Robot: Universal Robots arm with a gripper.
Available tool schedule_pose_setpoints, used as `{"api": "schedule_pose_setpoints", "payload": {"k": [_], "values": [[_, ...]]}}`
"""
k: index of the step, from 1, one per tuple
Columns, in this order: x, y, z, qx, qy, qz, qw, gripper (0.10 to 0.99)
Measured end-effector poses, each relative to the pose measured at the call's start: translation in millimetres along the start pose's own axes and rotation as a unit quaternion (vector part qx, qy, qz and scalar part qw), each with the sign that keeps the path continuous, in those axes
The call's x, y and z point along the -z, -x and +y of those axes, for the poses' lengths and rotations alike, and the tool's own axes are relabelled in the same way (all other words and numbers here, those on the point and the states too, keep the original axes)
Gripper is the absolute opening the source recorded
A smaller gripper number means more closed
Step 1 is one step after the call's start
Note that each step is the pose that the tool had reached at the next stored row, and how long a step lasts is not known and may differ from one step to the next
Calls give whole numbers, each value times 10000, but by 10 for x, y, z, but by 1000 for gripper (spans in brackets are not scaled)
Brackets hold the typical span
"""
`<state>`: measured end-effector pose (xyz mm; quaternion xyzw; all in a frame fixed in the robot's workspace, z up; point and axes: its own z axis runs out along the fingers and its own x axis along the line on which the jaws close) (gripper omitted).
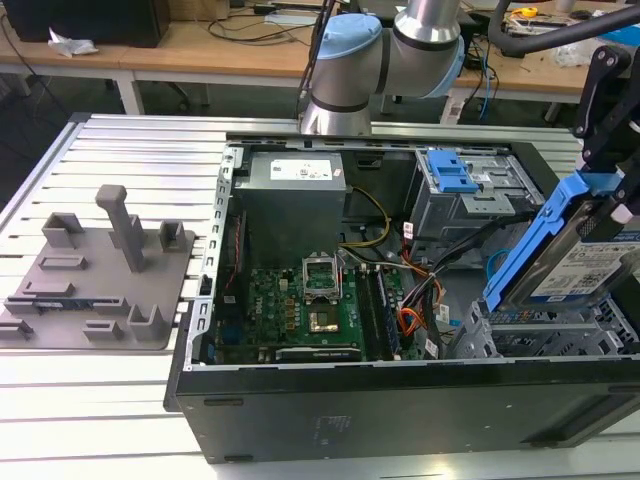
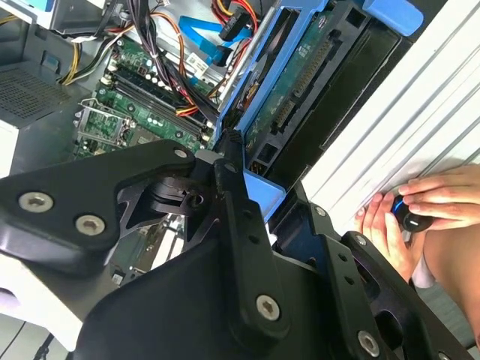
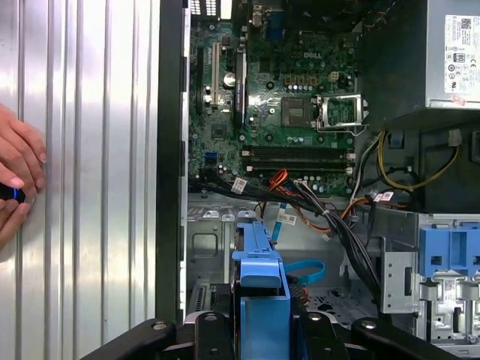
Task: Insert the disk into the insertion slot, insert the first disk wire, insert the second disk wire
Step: 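Insert the disk into the insertion slot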
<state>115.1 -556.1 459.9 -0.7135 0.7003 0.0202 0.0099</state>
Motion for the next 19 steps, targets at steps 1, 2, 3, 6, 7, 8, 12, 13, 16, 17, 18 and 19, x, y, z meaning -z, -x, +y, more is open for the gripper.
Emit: {"api": "schedule_pose_setpoints", "payload": {"k": [1, 2, 3, 6, 7, 8, 12, 13, 16, 17, 18, 19], "values": [[-4, 0, 0, 0, 0, 0, 10000, 365], [-10, -1, -1, -1, 0, 0, 10000, 365], [-14, -1, -1, -1, 0, 0, 10000, 365], [-26, -2, -1, -2, 0, 0, 10000, 365], [-30, -3, -1, -2, 0, 0, 10000, 365], [-34, -4, -1, -3, 0, 0, 10000, 365], [-55, -12, -4, -6, 2, 0, 10000, 365], [-60, -14, -5, -8, 3, 0, 10000, 365], [-73, -17, -5, -14, 4, 0, 10000, 365], [-76, -17, -5, -19, 3, 0, 10000, 365], [-80, -18, -6, -26, 4, 0, 10000, 365], [-84, -20, -6, -36, 4, 0, 10000, 365]]}}
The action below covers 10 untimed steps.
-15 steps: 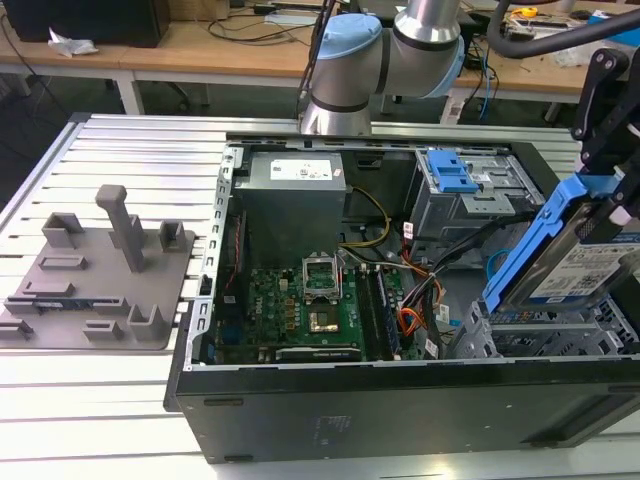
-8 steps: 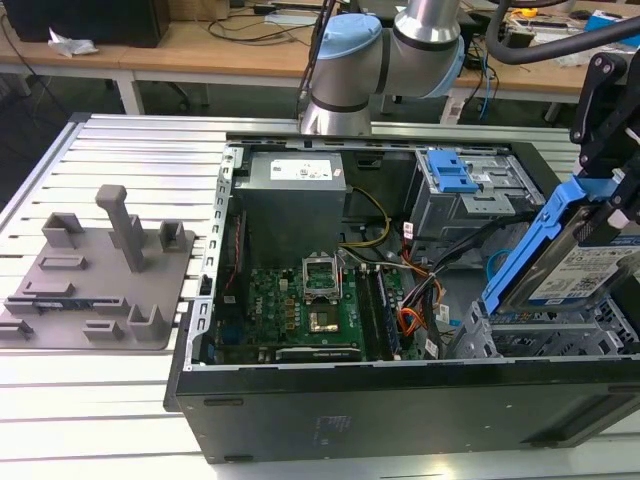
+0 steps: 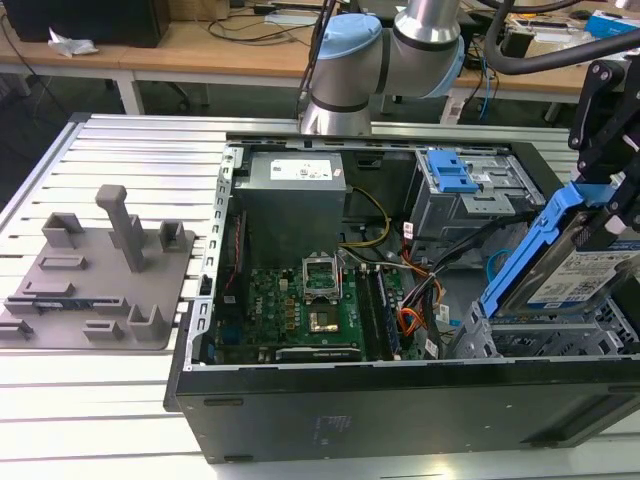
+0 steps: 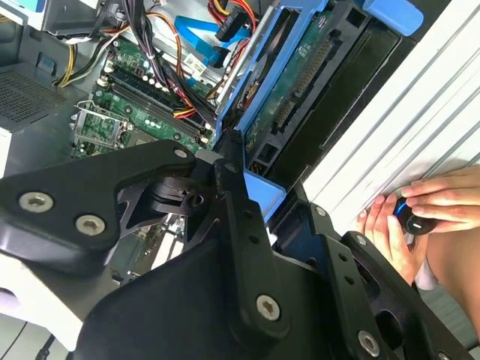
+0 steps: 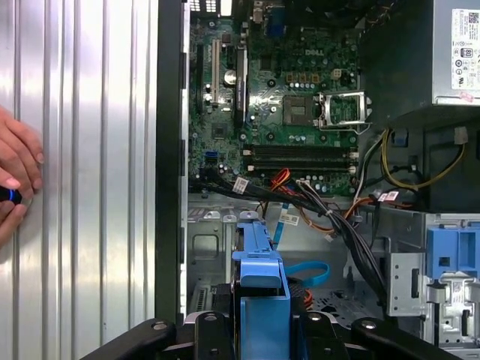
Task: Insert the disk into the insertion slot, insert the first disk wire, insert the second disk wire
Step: 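Insert the disk into the insertion slot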
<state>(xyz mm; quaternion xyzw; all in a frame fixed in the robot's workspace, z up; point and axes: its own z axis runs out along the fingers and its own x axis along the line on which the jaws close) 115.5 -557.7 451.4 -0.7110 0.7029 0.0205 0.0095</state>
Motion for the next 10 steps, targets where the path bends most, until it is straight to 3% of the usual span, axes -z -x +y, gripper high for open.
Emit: {"api": "schedule_pose_setpoints", "payload": {"k": [10], "values": [[-76, -12, -1, -55, 2, -2, 10000, 365]]}}
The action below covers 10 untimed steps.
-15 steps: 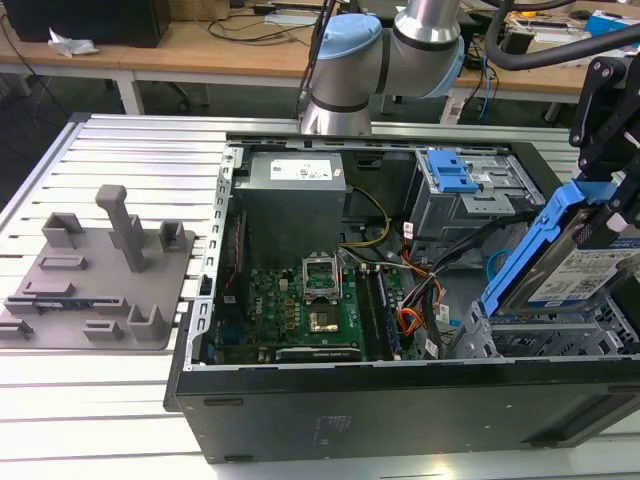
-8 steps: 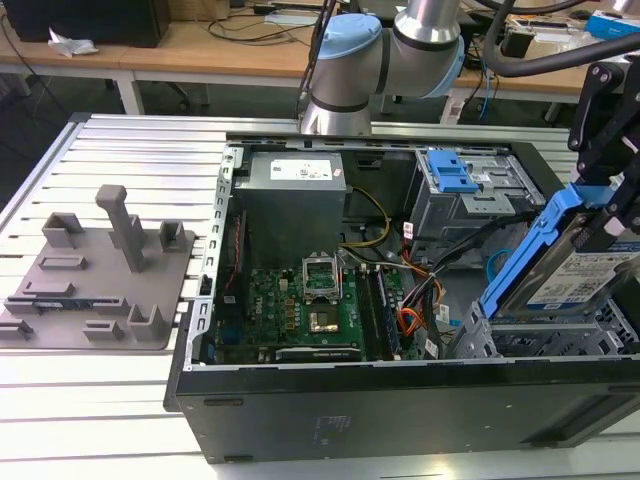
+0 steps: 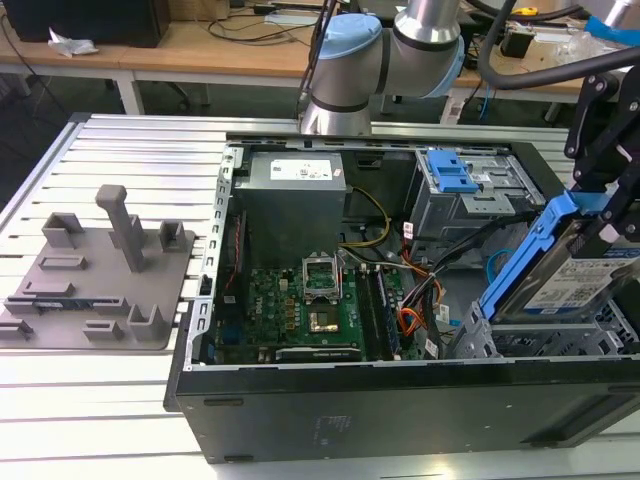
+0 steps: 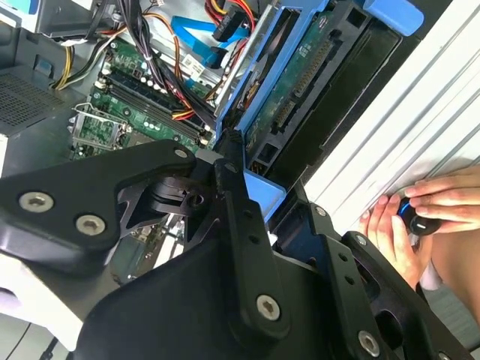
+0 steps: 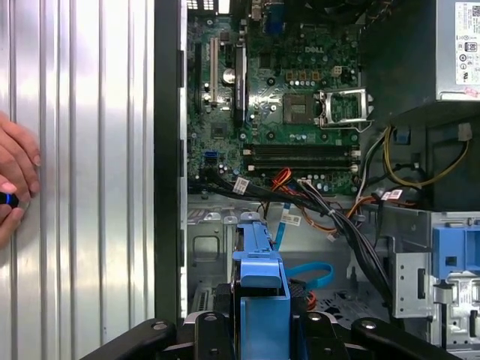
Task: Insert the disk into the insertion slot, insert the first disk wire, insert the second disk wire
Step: 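Insert the disk into the insertion slot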
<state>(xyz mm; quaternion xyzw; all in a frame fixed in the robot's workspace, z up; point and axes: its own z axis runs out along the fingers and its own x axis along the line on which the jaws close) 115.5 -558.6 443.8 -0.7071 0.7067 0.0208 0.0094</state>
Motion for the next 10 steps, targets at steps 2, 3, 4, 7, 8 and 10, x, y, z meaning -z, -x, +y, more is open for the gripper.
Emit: {"api": "schedule_pose_setpoints", "payload": {"k": [2, 3, 4, 7, 8, 10], "values": [[-18, -1, 0, -5, 1, 0, 10000, 365], [-28, -2, -1, -7, 1, 0, 10000, 365], [-39, -3, -1, -9, 2, 0, 10000, 365], [-76, -7, -1, -14, 2, 0, 10000, 365], [-100, -9, -2, -16, 2, 0, 10000, 365], [-130, -12, -2, -19, 2, 0, 10000, 365]]}}
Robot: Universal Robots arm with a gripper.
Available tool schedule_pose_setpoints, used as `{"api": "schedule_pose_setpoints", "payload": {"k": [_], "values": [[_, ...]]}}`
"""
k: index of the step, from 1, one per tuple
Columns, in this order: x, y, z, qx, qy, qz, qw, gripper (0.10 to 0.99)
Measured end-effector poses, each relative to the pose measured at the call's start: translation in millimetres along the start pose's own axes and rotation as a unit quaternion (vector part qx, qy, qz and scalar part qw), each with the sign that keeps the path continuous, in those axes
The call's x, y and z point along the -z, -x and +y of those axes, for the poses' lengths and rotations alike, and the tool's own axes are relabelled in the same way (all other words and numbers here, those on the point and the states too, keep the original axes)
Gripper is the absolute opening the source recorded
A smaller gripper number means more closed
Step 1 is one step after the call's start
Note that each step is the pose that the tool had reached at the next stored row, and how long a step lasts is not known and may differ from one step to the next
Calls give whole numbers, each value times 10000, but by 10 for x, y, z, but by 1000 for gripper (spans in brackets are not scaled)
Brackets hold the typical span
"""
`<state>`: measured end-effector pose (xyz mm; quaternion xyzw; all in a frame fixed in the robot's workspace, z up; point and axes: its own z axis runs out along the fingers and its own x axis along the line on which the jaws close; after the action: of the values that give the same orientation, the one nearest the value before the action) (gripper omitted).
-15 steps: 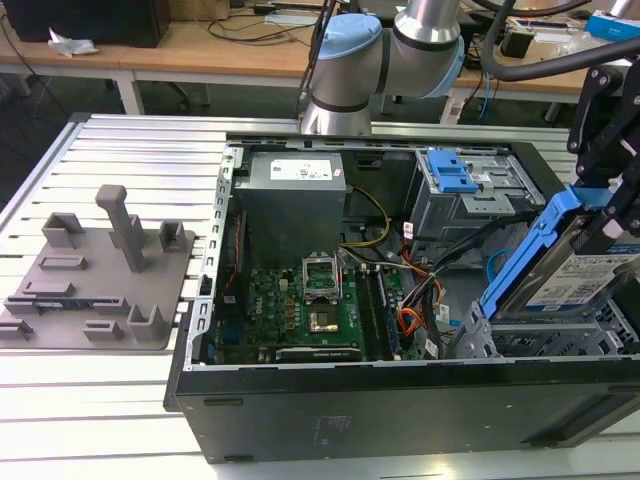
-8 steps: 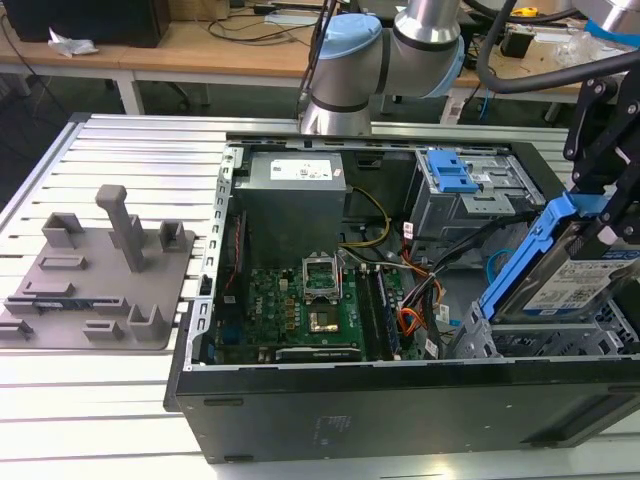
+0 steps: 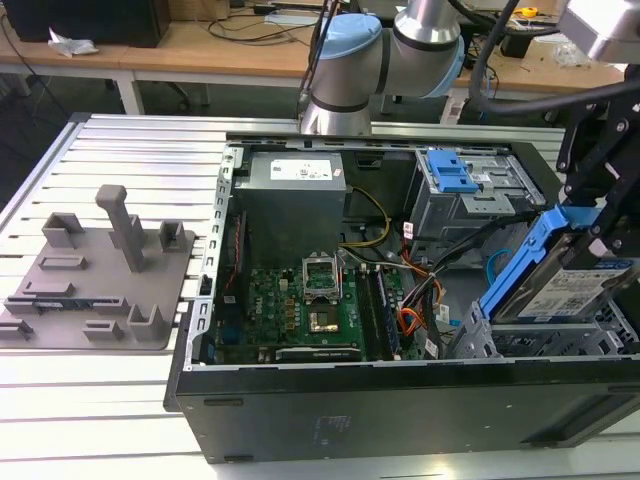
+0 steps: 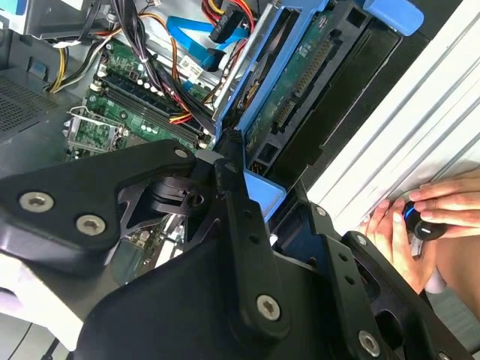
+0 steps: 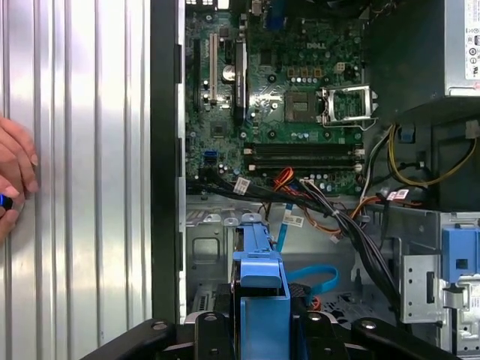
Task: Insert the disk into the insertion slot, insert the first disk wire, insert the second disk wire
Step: 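Insert the disk into the insertion slot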
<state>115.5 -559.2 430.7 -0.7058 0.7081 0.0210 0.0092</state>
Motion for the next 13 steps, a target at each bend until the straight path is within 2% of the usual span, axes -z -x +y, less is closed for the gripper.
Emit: {"api": "schedule_pose_setpoints", "payload": {"k": [9, 10, 12, 13], "values": [[-183, -23, -3, -8, 0, 0, 10000, 365], [-207, -24, -3, -8, 0, 1, 10000, 376], [-217, -25, -4, -9, 2, 0, 10000, 498], [-218, -25, -4, -9, 3, 0, 10000, 498]]}}
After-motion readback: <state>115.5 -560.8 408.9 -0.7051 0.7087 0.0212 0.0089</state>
